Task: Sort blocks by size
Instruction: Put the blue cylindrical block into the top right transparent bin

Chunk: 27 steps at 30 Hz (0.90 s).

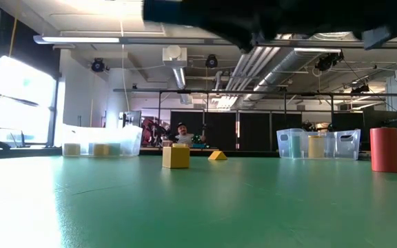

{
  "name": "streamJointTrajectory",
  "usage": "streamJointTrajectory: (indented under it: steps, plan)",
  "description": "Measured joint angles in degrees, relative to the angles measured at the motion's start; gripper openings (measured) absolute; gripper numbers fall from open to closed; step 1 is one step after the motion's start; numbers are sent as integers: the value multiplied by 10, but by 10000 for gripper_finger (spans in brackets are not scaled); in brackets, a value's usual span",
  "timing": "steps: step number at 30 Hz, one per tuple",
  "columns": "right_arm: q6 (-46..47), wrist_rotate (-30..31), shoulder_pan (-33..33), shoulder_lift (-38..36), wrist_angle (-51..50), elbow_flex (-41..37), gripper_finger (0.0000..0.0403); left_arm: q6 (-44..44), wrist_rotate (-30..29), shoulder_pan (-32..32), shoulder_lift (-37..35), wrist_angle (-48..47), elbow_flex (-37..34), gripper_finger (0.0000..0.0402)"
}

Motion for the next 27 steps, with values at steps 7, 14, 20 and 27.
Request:
streamJointTrajectory:
  steps: [7,14,20,27]
  plan:
    - [140,122,-8,-174,-418,4,124,36,-173,-27,-22,-15,0,213]
    - [378,74,-200,-331,-1049,117,124,20,-180,-23,-25,-22,0,217]
    - [274,-11,-483,-330,-1194,165,124,-22,-178,-8,-25,-60,0,217]
    - [138,-83,-762,-271,-1165,159,124,-82,-175,-1,-25,-111,0,217]
